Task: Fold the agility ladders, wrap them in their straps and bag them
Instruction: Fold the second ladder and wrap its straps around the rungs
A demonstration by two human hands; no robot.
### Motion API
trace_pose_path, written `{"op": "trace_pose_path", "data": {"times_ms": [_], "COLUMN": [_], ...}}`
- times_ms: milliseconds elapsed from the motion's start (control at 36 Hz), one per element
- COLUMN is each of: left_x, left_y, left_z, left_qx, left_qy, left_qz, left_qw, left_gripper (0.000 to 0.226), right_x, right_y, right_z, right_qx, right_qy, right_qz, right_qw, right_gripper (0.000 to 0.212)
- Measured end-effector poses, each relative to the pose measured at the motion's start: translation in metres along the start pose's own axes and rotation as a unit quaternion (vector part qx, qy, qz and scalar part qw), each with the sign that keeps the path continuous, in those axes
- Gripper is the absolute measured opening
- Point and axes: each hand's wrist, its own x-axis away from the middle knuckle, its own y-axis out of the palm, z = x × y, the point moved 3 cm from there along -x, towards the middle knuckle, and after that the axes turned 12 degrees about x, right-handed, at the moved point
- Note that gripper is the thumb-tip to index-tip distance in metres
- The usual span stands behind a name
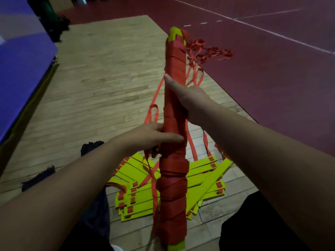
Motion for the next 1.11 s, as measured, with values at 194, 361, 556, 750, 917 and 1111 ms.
{"op": "trace_pose_path", "data": {"times_ms": [194,361,556,750,917,1111], "left_x": [0.007,0.011,0.013,0.007,0.001,0.006], "left_y": [-0.03,-0.06,-0.068,-0.066,-0.05,-0.071], "left_z": [0.006,0.004,-0.003,-0.019,-0.022,-0.024], "left_qx": [0.168,0.241,0.243,0.266,0.35,0.399], "left_qy": [0.041,0.092,0.066,-0.035,-0.093,-0.011], "left_qz": [0.008,0.04,0.052,0.112,0.178,0.145], "left_qw": [0.985,0.965,0.966,0.957,0.915,0.905], "left_gripper": [0.026,0.063,0.074,0.059,0.043,0.04], "right_x": [0.007,0.028,0.04,0.036,0.041,0.037], "right_y": [-0.01,-0.002,0.011,0.023,0.042,0.024], "right_z": [0.016,0.037,0.02,0.016,0.02,0.016], "right_qx": [0.053,0.099,0.124,0.293,0.587,0.254], "right_qy": [0.054,0.095,0.018,-0.067,-0.204,-0.056], "right_qz": [-0.186,-0.394,-0.312,-0.168,-0.007,-0.214], "right_qw": [0.98,0.909,0.942,0.939,0.784,0.941], "right_gripper": [0.07,0.074,0.026,0.027,0.045,0.055]}}
